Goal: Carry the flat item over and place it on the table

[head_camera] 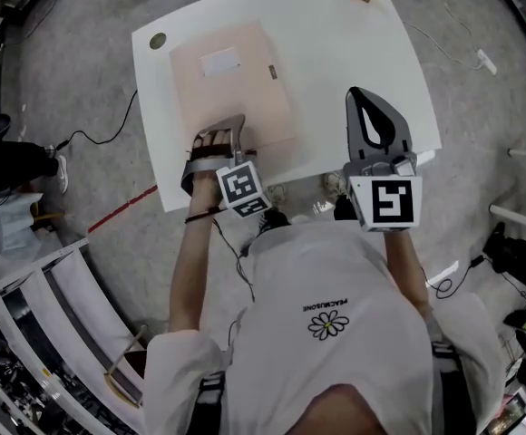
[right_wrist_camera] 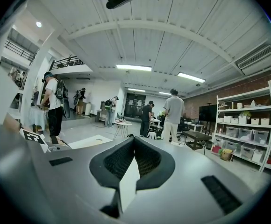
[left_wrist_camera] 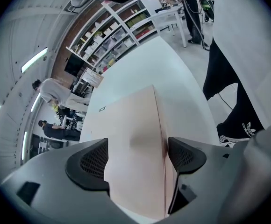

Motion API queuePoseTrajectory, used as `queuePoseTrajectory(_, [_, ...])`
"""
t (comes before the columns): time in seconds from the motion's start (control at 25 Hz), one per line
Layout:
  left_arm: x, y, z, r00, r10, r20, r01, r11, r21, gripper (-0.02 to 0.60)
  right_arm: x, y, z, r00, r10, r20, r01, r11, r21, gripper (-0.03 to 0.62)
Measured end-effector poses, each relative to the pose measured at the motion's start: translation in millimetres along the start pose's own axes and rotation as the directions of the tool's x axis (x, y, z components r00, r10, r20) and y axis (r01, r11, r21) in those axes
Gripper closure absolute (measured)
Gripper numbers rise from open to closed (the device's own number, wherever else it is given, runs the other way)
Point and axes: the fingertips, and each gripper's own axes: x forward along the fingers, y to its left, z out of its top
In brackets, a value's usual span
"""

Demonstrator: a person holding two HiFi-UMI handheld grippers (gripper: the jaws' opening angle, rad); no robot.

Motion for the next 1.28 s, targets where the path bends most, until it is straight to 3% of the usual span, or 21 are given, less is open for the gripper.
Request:
queuePoseTrajectory(0.24, [1.2, -7.5, 0.2, 1.000, -0.021, 0.001, 0.021, 1.000, -0.023, 0.172, 0.2, -0.4, -1.7, 1.000, 0.014, 0.002, -0.014, 1.000, -0.004, 0.582])
queuePoseTrajectory(0.44, [-23.0, 5.6, 13.0, 0.997, -0.022, 0.072, 0.029, 0.995, -0.091, 0.204, 6.3, 0.1, 4.1, 0.999, 0.037, 0.030, -0.036, 0.999, -0.019, 0.582])
queuePoseTrajectory(0.6, [-61.3, 62.8, 23.8, 0.984, 0.125, 0.130, -0.104, 0.982, -0.158, 0.302, 17.8, -1.4, 29.9, 0.993, 0.046, 0.106, -0.043, 0.998, -0.035, 0.582])
queuePoseTrajectory(0.72, [-95.6, 119.3, 32.7, 0.940, 0.291, 0.180, -0.240, 0.935, -0.260, 0.374, 28.1, -6.2, 51.1, 0.984, 0.045, 0.173, -0.037, 0.998, -0.050, 0.582])
queuePoseTrajectory(0.84, [-137.2, 170.7, 39.5, 0.865, 0.454, 0.213, -0.360, 0.858, -0.367, 0.407, 31.4, -4.9, 77.2, 0.964, 0.075, 0.255, -0.058, 0.996, -0.074, 0.582])
queuePoseTrajectory(0.96, [-185.5, 210.8, 45.5, 0.762, 0.603, 0.238, -0.442, 0.751, -0.490, 0.433, 31.0, -0.6, 103.2, 0.941, 0.103, 0.322, -0.073, 0.992, -0.104, 0.582])
queuePoseTrajectory(1.04, [-216.8, 229.7, 46.1, 0.679, 0.695, 0.237, -0.462, 0.655, -0.598, 0.466, 31.2, 0.1, 114.7, 0.932, 0.101, 0.349, -0.076, 0.993, -0.086, 0.582])
queuePoseTrajectory(1.16, [-251.5, 248.7, 41.5, 0.544, 0.814, 0.204, -0.411, 0.471, -0.781, 0.549, 33.7, -2.6, 122.2, 0.925, 0.068, 0.373, -0.066, 0.998, -0.020, 0.582])
queuePoseTrajectory(1.2, [-258.9, 251.5, 38.9, 0.507, 0.841, 0.189, -0.381, 0.415, -0.826, 0.558, 34.8, -3.1, 122.6, 0.926, 0.054, 0.373, -0.060, 0.998, 0.003, 0.582])
queuePoseTrajectory(1.28, [-269.4, 250.8, 32.4, 0.449, 0.880, 0.156, -0.341, 0.330, -0.880, 0.565, 35.6, -2.4, 119.8, 0.936, 0.034, 0.352, -0.049, 0.998, 0.034, 0.582])
